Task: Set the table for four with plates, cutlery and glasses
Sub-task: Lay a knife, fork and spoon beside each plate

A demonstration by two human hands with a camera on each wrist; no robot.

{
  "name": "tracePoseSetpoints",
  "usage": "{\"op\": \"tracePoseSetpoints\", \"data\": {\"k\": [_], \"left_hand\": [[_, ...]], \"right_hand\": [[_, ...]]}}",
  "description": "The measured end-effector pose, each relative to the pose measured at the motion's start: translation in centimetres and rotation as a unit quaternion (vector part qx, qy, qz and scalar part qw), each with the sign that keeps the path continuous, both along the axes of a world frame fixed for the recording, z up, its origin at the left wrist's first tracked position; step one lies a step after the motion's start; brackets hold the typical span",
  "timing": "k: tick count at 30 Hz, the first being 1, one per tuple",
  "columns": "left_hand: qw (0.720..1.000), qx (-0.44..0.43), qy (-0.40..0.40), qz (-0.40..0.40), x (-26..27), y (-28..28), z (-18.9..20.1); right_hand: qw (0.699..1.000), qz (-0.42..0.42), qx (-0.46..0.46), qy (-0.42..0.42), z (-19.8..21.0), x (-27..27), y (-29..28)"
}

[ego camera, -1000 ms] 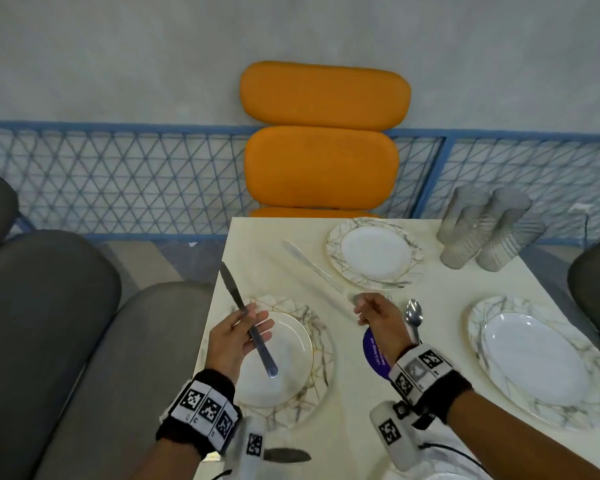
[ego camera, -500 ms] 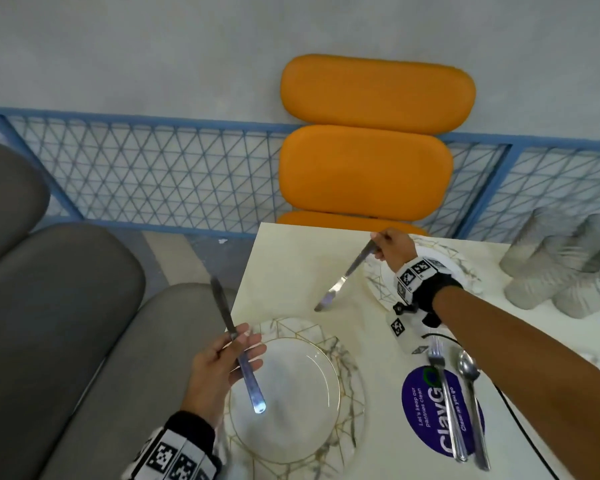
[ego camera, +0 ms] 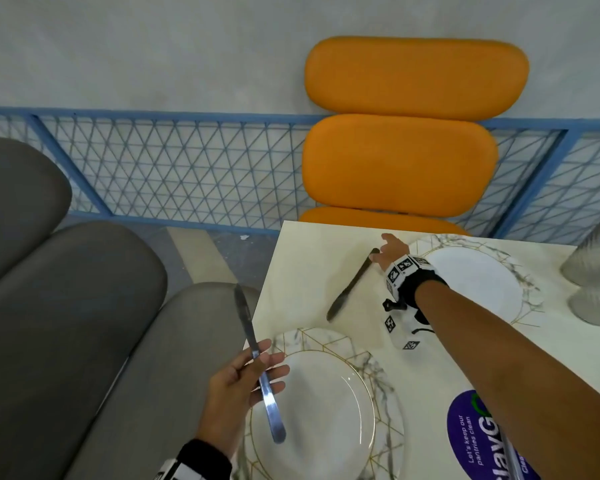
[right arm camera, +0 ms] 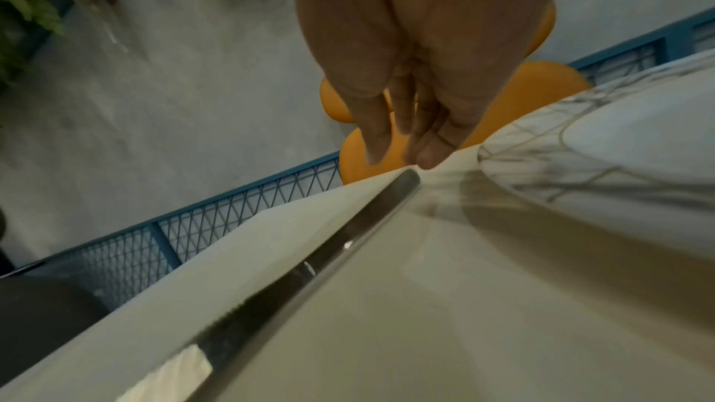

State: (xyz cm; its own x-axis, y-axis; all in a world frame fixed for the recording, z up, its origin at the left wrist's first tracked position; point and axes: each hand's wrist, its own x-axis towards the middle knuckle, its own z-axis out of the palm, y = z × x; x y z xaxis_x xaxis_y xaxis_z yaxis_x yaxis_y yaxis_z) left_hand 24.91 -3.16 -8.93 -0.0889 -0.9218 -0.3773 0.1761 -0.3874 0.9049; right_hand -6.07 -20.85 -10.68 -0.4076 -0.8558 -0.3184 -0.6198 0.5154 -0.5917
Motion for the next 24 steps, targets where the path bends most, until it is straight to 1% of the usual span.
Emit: {"op": "tracePoseSetpoints", "data": {"k": [2,4,6,8,11,15,18,21,23,24], "left_hand": [[1.0,-0.001,-0.007,-0.002,0.3,0.0,-0.1],[1.0,-0.001,-0.005,0.001,0.4,0.0,-0.1],[1.0,0.002,-0.001,0.001,0.4,-0.1,0.0],[1.0,0.004,-0.001,-0.004,0.3,-0.1,0.0],[1.0,0.005,-0.001,-0.006,0.0,-0.1,0.0],[1.0,0.007,0.0,-0.011,-0.3,0.0,0.3],[1.0,0.009,0.003,-0.011,-0.4,-0.2,0.5],[1.0,0.008,0.002,-0.011,-0.5,-0.2,0.6],[1.0,0.007,-0.001,-0.013,-0.5,-0.2,0.7],[1.0,0.006,-0.002,-0.014,-0.5,-0.1,0.8]], "right_hand": [[0.998,0.036,0.005,0.051,-0.5,0.9,0.6],[0.99,0.093,-0.012,0.105,-0.9,2.4,1.9],[0.975,0.182,-0.011,0.129,-1.5,4.4,3.9],[0.953,0.258,-0.009,0.16,-2.1,6.2,5.6],[0.899,0.369,-0.035,0.232,-3.0,7.0,6.7],[0.816,0.47,-0.082,0.325,-2.3,7.2,7.0],[0.778,0.521,-0.035,0.35,-1.6,7.1,6.7],[0.764,0.536,-0.013,0.359,-0.3,6.7,6.4],[0.77,0.528,-0.01,0.357,0.1,6.4,6.7],[0.781,0.513,-0.003,0.357,0.0,6.0,7.0]]}}
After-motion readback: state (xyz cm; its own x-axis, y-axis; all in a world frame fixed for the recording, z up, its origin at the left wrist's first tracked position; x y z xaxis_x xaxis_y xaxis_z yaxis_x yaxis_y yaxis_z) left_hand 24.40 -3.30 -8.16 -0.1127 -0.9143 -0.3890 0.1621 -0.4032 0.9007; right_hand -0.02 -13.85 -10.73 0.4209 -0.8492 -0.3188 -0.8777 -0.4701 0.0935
